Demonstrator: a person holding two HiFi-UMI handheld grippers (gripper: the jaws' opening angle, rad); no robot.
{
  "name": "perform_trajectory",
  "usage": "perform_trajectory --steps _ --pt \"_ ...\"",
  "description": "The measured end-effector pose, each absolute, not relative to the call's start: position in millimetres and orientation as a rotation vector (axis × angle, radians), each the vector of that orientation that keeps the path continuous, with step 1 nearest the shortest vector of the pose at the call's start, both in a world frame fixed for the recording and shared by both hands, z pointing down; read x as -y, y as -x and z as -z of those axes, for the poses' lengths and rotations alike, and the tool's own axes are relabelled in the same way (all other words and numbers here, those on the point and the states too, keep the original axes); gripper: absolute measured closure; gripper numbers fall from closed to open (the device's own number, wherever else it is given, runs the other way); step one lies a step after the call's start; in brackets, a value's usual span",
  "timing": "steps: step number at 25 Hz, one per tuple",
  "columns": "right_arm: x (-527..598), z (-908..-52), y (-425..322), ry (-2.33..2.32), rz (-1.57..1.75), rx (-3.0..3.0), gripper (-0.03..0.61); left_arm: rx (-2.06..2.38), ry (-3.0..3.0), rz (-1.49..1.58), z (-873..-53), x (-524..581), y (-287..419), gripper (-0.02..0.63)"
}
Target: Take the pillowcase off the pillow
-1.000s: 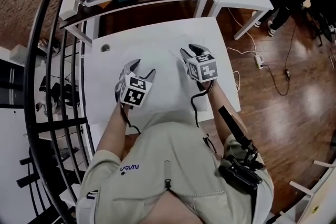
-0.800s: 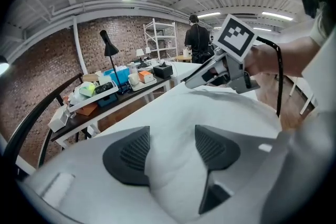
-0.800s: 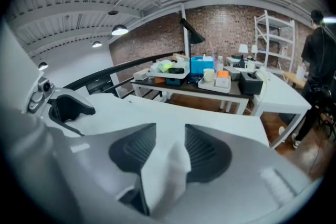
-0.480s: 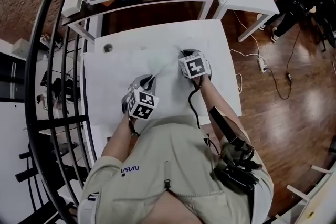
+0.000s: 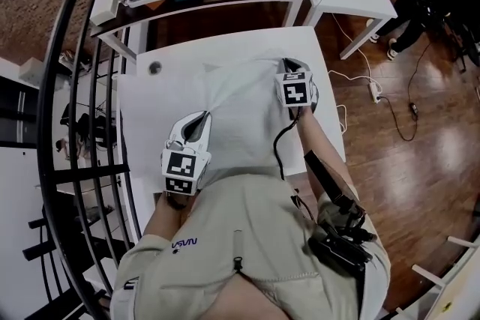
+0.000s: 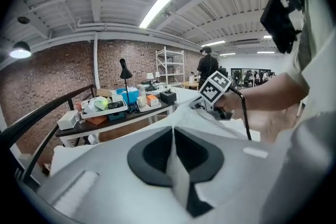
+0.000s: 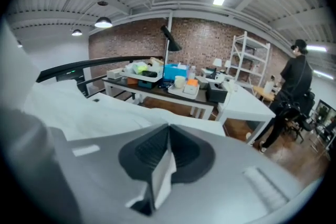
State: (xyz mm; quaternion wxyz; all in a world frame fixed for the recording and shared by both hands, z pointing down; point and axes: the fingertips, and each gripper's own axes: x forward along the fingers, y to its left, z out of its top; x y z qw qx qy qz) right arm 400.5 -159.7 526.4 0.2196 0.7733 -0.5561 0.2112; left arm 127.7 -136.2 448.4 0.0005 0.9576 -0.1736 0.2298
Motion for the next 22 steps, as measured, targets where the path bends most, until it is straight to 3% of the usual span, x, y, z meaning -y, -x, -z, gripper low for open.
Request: perform_trajectory --steps 11,18,22 --pt "69.6 -556.2 -503.4 -2.381 -0.776 1.157 0.574 0.633 -2.919 -0.507 -417.9 142.7 -97.1 0.601" --pt "68.2 -643.0 -389.6 -1.895 -1.008 1.567 0.571 0.617 -2.944 -0.419 -395.3 155.3 -113.7 0.601" --pt "44.2 -649.7 -384.8 -1.961 -1.07 1.583 0.553 0.541 -2.974 -0.425 -392.1 149.9 -128.5 0.601"
